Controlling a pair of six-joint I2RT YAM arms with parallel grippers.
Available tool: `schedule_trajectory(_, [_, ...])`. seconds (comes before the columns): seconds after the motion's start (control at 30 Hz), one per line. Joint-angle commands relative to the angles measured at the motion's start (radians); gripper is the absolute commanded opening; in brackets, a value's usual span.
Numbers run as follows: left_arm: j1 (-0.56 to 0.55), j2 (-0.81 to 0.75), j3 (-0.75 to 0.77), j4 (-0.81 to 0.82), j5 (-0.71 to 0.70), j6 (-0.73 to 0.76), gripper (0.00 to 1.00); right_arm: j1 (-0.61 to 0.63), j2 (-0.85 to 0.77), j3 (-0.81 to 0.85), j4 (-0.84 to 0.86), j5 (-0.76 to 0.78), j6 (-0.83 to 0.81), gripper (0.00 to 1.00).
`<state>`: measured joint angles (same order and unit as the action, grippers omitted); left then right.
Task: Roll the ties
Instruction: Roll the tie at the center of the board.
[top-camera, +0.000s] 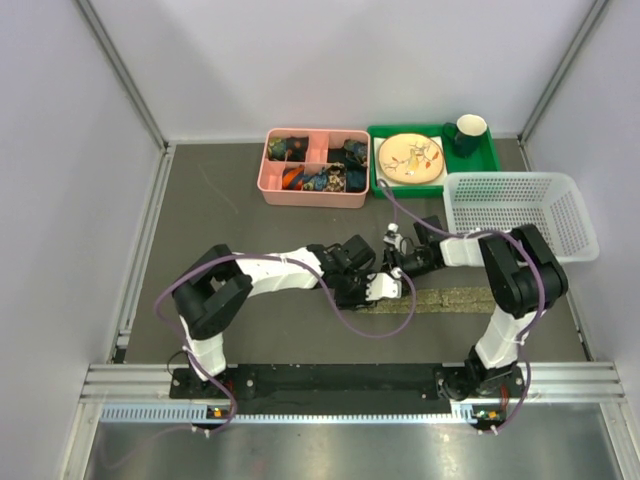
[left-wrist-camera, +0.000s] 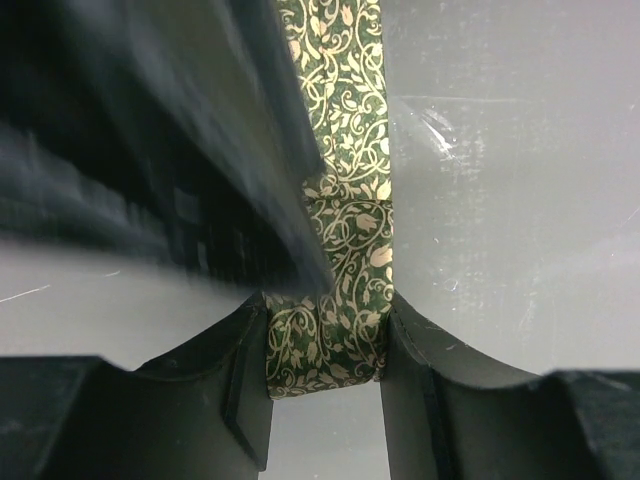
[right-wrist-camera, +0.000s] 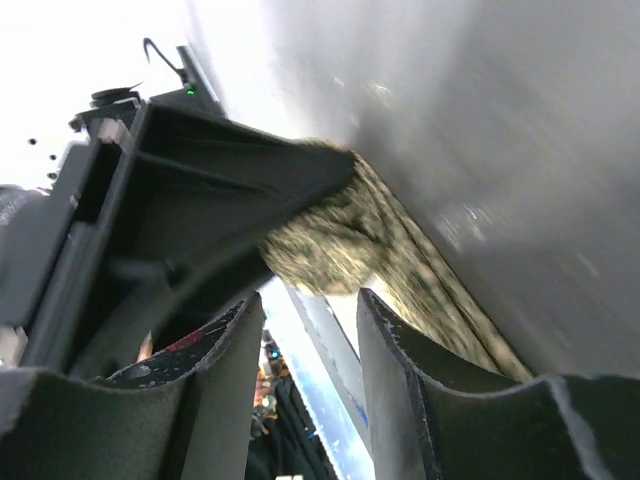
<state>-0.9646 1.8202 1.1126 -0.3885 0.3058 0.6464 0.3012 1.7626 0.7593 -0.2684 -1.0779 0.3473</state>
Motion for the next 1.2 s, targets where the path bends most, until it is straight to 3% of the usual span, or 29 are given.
schedule_trajectory(0.0, [-0.008,0.094,0.03,-0.17,-0.113,0.006,0.17,0.047,0.035,-0.017,0.213,-0.062,0.111,0.42])
schedule_trajectory(0.27, [-0.022,0.113,0.021,-0.144,-0.1,-0.007,0.17,0.102,0.095,-0.031,0.262,-0.016,0.147,0.45])
schedule_trajectory(0.43, [-0.022,0.123,0.023,-0.138,-0.08,-0.017,0.17,0.105,0.152,-0.048,0.401,-0.028,0.189,0.43])
schedule_trajectory(0.53, [-0.022,0.128,0.026,-0.135,-0.068,-0.021,0.17,0.107,0.166,-0.058,0.442,-0.037,0.211,0.35])
schedule_trajectory(0.63, [-0.02,0.134,0.029,-0.131,-0.062,-0.022,0.18,0.108,0.186,-0.038,0.414,-0.045,0.193,0.17])
schedule_trajectory(0.67, [-0.022,0.133,0.027,-0.13,-0.062,-0.021,0.18,0.108,0.189,-0.034,0.387,-0.043,0.174,0.03])
schedule_trajectory(0.77, [-0.022,0.136,0.024,-0.128,-0.062,-0.03,0.19,0.108,0.175,-0.021,0.316,-0.022,0.122,0.0])
schedule_trajectory(0.93, [0.009,0.085,-0.023,-0.072,-0.027,-0.073,0.42,0.096,0.159,-0.015,0.206,0.075,0.045,0.0])
schedule_trajectory(1.0, [0.049,0.02,-0.046,-0.032,0.053,-0.093,0.52,0.084,0.167,-0.012,0.177,0.093,0.03,0.0])
schedule_trajectory(1.07, [0.102,-0.036,-0.118,0.092,0.119,-0.125,0.67,0.072,0.172,-0.006,0.15,0.11,0.0,0.0])
schedule_trajectory(1.17, [0.168,-0.116,-0.197,0.245,0.277,-0.196,0.73,0.062,0.16,-0.005,0.1,0.145,-0.028,0.0])
